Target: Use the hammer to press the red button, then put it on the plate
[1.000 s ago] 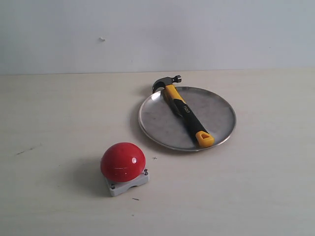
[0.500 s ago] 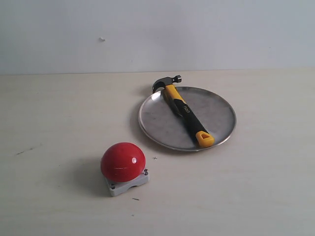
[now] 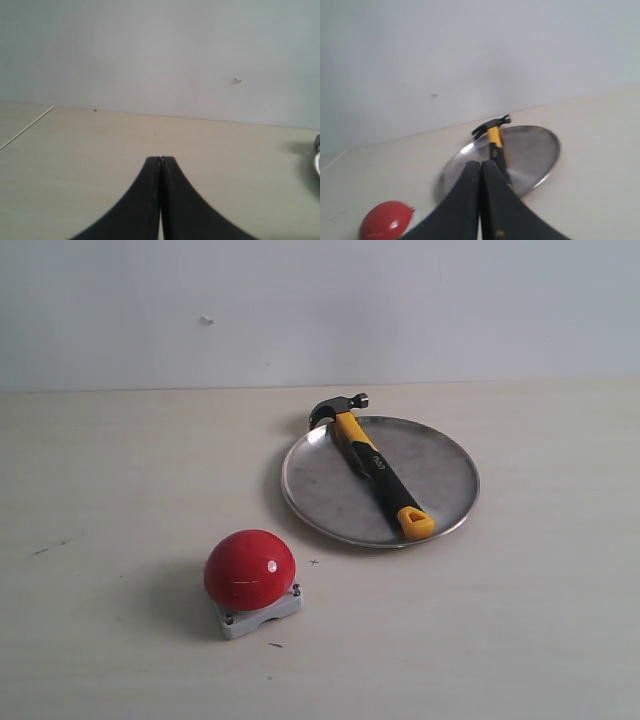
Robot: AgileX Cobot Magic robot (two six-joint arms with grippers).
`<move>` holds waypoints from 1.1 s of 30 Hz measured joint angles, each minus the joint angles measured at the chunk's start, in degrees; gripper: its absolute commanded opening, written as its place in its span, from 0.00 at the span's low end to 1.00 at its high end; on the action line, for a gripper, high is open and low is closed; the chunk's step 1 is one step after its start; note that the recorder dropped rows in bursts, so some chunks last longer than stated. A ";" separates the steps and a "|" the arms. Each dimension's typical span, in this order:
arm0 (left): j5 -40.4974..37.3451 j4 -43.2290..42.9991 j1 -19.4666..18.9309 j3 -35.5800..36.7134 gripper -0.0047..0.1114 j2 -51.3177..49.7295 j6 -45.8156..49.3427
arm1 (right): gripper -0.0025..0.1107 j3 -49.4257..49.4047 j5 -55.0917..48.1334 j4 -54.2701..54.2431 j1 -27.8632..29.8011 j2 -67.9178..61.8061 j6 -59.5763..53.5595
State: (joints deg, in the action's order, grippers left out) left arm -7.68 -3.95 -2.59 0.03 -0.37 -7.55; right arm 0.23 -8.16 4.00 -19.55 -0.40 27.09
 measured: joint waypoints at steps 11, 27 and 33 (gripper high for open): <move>-0.11 0.00 0.00 0.00 0.04 0.00 0.00 | 0.02 0.00 0.00 0.37 19.37 0.00 -2.04; -0.11 0.00 0.00 0.00 0.04 0.00 0.00 | 0.02 0.00 0.00 -0.96 19.37 0.00 -15.16; -0.11 0.00 0.00 0.00 0.04 0.00 0.00 | 0.02 0.00 0.00 -5.20 19.37 0.00 -25.61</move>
State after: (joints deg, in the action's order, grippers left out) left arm -7.79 -3.95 -2.59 0.03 -0.37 -7.55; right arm 0.23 -8.16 -1.20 -0.18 -0.40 1.49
